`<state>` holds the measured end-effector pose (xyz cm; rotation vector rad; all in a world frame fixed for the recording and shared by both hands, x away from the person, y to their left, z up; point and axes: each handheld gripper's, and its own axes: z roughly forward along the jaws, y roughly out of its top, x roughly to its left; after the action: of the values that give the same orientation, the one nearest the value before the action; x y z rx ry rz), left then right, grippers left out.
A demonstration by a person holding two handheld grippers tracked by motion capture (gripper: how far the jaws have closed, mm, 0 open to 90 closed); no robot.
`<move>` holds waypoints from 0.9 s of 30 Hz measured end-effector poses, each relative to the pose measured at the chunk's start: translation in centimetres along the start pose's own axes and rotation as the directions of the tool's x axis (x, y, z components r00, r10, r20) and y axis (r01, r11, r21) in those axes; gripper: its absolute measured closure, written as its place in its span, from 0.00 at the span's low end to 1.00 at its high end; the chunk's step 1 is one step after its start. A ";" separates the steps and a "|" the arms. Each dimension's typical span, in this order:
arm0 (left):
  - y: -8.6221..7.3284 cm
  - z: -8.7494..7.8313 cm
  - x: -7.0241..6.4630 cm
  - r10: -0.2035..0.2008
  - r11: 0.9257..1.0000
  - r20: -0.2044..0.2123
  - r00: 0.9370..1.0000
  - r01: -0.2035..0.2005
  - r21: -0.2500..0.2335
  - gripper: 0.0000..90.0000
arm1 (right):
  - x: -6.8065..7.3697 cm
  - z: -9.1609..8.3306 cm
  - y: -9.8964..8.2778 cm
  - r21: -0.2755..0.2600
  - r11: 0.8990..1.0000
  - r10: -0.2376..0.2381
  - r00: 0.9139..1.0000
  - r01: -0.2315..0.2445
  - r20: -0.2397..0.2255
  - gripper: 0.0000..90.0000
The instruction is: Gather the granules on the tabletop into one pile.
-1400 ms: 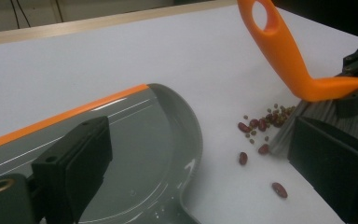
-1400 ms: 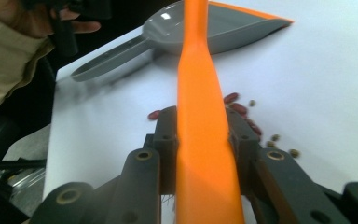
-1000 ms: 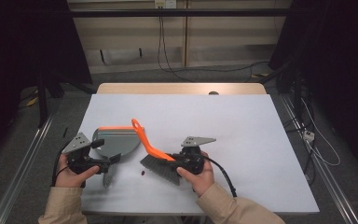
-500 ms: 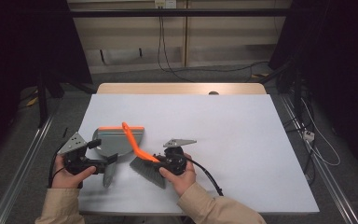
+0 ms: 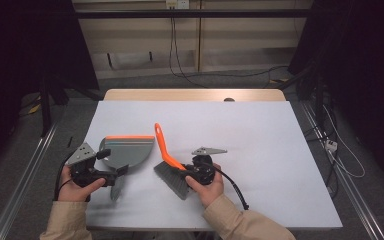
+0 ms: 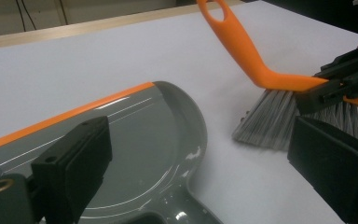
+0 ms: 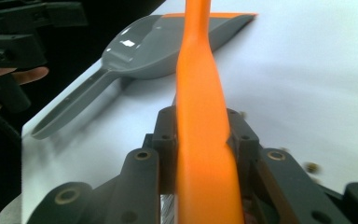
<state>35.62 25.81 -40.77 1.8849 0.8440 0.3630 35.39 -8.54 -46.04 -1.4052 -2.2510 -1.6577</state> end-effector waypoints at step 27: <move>0.2 0.6 -0.3 0.010 1.000 0.007 1.000 -0.010 0.012 0.07 | -2.4 -3.2 0.2 -0.034 0.999 0.028 0.998 -0.026 0.060 0.79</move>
<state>35.85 25.19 -40.87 1.9013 0.8340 0.3585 35.45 -12.56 -45.68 -1.5063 -2.2347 -1.6747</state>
